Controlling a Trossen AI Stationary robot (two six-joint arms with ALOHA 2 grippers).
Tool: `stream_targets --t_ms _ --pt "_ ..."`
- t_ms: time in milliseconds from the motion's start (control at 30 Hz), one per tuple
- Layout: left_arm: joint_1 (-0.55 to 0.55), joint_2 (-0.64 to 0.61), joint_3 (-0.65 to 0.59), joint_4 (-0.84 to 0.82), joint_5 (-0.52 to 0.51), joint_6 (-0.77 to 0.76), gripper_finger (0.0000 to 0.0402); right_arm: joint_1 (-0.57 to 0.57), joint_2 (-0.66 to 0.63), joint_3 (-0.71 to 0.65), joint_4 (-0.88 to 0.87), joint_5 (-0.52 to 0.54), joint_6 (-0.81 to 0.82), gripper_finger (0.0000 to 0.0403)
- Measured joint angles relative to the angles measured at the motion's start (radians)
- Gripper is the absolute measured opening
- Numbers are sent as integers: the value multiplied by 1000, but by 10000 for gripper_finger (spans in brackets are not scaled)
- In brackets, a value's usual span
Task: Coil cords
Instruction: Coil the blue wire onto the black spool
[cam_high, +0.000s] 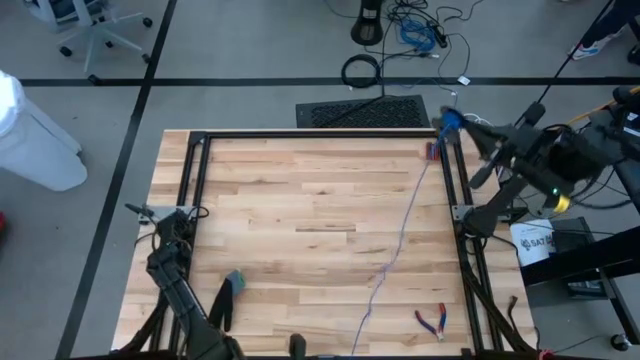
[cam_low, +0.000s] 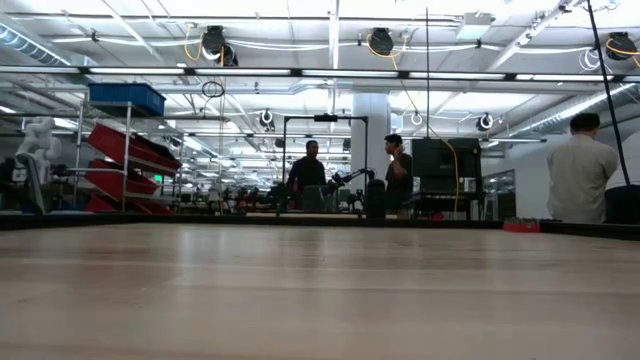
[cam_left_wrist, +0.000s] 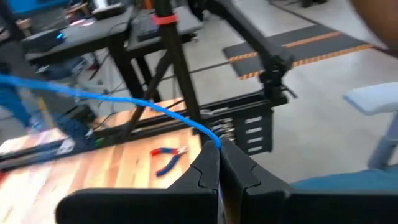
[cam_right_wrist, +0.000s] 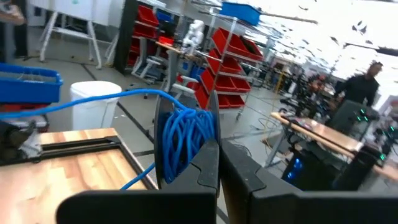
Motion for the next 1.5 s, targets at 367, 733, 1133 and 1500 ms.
stream_targets --t_ms 367,733,1133,1500 --pt "-62 1 0 26 -3 98 1 -63 -59 0 -80 2 65 0" --pt "-123 1 -1 -210 -297 -136 25 -63 -59 0 -102 -6 87 0" --pt "-63 1 -1 -417 -479 -352 156 -63 -49 0 -98 -104 121 0" --pt "52 1 3 -427 -777 -366 218 -59 -22 0 -110 -106 180 0"
